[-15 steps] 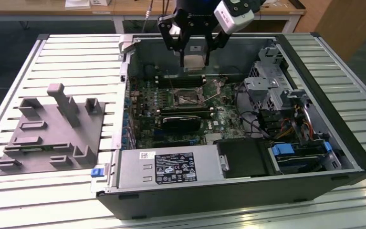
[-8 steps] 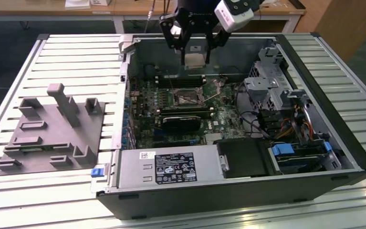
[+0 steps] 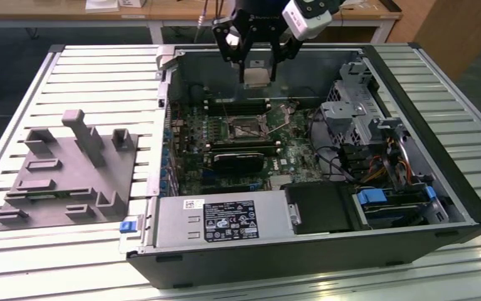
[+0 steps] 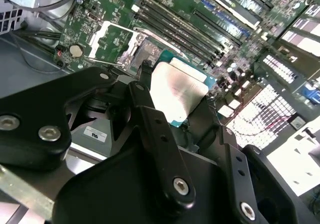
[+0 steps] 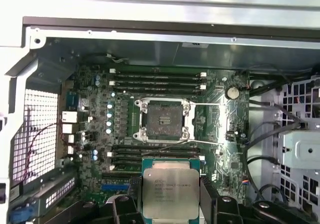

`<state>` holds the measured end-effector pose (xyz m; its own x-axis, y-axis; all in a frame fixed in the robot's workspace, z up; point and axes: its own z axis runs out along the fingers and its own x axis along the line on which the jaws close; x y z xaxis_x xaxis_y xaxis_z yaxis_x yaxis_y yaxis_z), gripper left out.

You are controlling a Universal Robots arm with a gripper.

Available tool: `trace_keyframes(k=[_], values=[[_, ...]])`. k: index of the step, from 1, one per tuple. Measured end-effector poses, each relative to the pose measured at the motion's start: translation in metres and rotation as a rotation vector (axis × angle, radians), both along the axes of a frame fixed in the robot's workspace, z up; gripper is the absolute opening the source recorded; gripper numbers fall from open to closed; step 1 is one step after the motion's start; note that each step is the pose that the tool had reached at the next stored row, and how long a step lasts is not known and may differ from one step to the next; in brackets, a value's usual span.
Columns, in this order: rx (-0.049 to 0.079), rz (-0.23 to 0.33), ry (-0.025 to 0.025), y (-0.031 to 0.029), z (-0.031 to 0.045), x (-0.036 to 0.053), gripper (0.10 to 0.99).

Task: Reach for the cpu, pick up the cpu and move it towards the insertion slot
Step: 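Pick up the cpu and move it towards the insertion slot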

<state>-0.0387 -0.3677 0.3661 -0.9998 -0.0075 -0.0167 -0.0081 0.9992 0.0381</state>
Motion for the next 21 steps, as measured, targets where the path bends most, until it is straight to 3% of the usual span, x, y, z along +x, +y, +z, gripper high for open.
trace_keyframes(k=[10, 21], values=[[-0.008, 0.0, 0.0136, 0.0144, -0.0093, 0.003, 0.541], [-0.008, 0.0, 0.0155, 0.0292, -0.0136, 0.0064, 0.541]])
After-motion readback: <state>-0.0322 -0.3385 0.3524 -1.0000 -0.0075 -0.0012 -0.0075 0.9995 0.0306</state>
